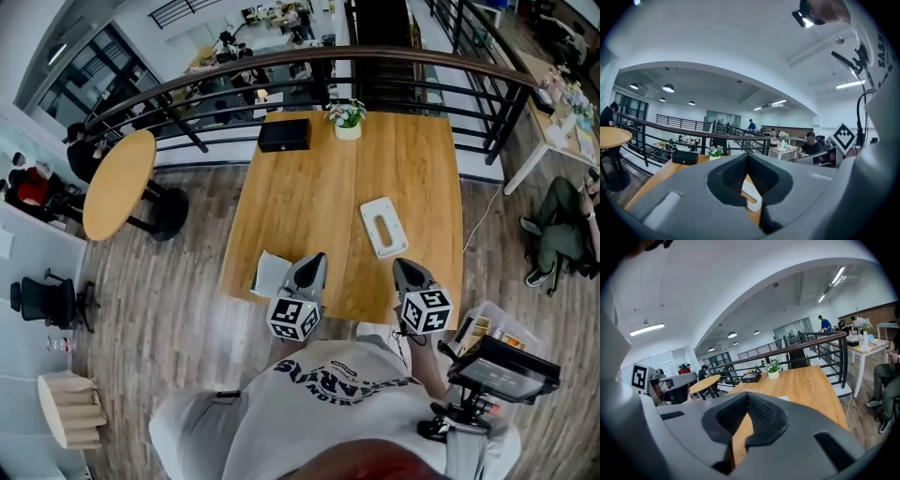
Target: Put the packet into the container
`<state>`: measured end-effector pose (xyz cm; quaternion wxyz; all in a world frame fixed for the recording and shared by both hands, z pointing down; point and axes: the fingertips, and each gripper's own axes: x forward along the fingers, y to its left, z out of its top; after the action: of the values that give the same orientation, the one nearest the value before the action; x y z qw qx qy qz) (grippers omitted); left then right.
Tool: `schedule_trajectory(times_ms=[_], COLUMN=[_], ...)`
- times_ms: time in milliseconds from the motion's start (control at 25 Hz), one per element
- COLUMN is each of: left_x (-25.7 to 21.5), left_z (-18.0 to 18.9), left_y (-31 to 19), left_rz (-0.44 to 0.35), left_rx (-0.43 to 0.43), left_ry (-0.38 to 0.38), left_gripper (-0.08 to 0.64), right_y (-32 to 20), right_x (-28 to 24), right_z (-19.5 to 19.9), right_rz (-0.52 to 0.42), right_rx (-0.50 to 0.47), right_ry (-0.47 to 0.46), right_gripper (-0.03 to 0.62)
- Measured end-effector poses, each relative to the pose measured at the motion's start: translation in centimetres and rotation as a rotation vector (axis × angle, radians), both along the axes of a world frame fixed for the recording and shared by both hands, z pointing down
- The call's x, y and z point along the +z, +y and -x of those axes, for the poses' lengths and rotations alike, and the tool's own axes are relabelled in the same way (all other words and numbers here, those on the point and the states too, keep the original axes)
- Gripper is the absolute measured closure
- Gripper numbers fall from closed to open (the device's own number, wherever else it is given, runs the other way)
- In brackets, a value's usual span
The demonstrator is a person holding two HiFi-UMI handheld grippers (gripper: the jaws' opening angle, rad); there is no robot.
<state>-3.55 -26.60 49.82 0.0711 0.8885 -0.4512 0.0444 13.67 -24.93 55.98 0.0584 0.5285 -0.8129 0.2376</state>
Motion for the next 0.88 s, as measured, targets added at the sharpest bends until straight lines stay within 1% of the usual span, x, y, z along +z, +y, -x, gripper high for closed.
schedule_trajectory(times_ms=[160,280,360,480,680,880], left_x=[-2.3,-3.2,-3.2,-2.9,-3.5,-4.8], left_z=[0.0,-0.8,-0.6,0.1,0.4,0.7], left_y=[-0.7,-1.3,-1.2,-1.4,-2.0,-2.2], left_rz=[-0.055,-0.06,-0.06,-0.056,-0.068,-0.089], left_rx=[-0.044,-0.061,-0.071,-0.083,-0.061,-0.027], left_ry=[0.008,0.004,0.01,0.018,0.043,0.067], left_gripper=[0.558,0.558,0.558,0.558,0.558,0.558], right_y=[-1.1,-2.4,-2.8,-3.0,-2.6,-2.0], right_x=[-1.0,-2.0,-2.2,-2.2,-3.5,-4.8], right_z=[-0.9,-2.2,-2.0,-0.5,1.4,1.9], right_rz=[-0.028,-0.045,-0.049,-0.048,-0.057,-0.069], right_rx=[-0.016,-0.022,-0.024,-0.041,-0.065,-0.034], right_ry=[0.014,0.011,0.004,-0.007,0.016,0.037], right_gripper=[0.584,0.584,0.584,0.584,0.584,0.584])
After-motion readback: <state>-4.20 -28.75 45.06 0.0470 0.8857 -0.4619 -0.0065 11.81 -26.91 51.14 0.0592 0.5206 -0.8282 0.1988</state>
